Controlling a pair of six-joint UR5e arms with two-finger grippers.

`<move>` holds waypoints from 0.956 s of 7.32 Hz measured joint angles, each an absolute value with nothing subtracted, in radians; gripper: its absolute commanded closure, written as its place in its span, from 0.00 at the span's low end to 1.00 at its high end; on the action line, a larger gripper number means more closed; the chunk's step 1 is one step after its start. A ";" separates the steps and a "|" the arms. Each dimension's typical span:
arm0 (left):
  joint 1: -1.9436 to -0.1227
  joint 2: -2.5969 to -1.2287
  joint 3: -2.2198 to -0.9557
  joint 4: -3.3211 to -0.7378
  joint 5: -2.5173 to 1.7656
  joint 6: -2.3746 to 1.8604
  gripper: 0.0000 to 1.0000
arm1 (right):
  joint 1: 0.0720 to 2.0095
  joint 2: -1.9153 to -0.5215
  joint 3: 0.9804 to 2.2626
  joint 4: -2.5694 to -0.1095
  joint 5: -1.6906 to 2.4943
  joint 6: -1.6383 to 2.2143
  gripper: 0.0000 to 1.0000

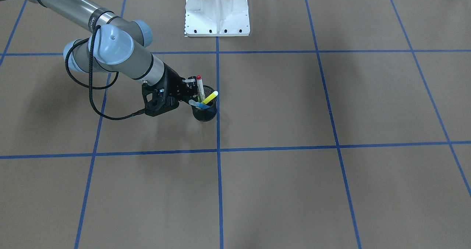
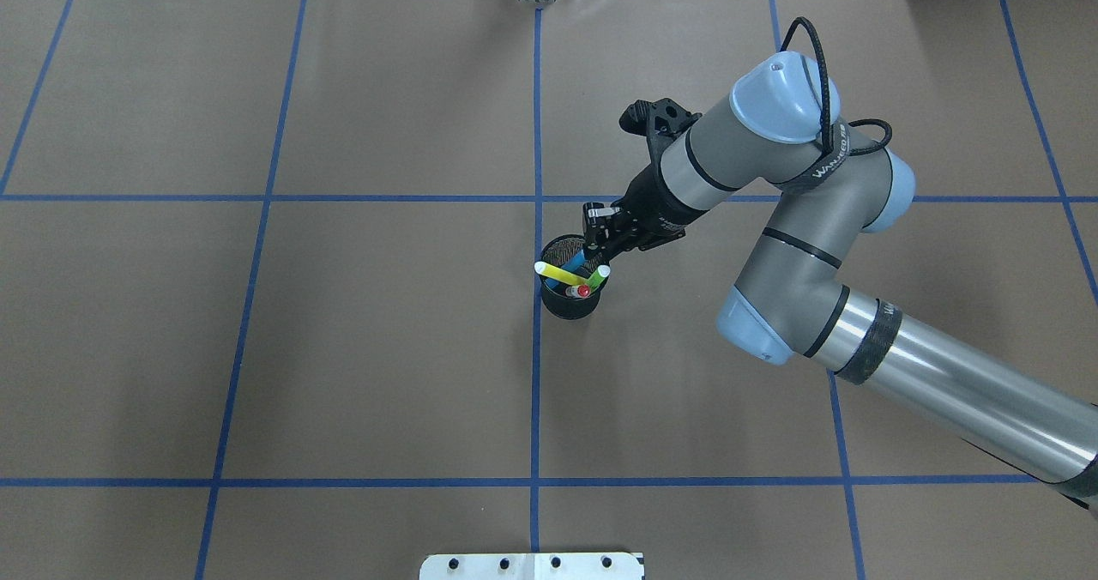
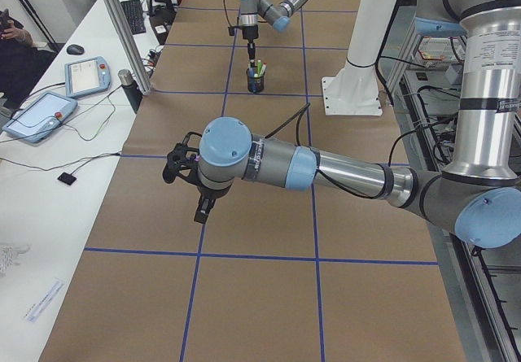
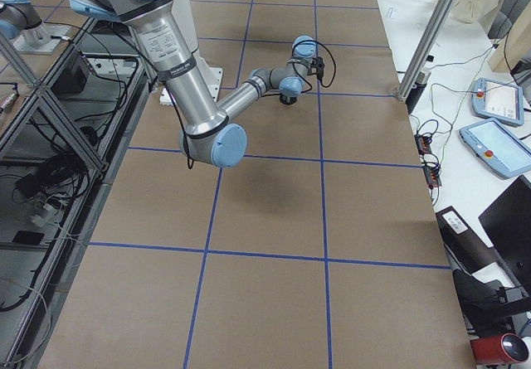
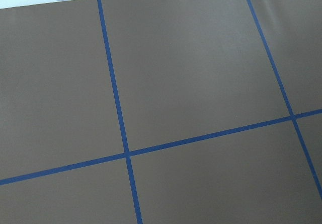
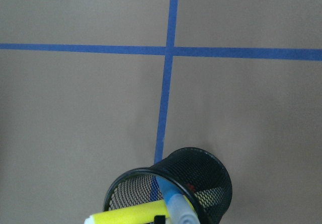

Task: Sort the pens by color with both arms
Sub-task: 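Close the right gripper on the blue marker in the cup, then lift the blue marker up out of the cup with the right gripper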

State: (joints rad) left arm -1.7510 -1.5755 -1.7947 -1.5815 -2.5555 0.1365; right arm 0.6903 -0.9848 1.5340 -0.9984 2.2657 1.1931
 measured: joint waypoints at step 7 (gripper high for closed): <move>-1.750 -1.575 -1.795 -1.582 -2.556 0.135 0.00 | 0.724 -0.988 1.543 -1.007 2.304 1.200 0.79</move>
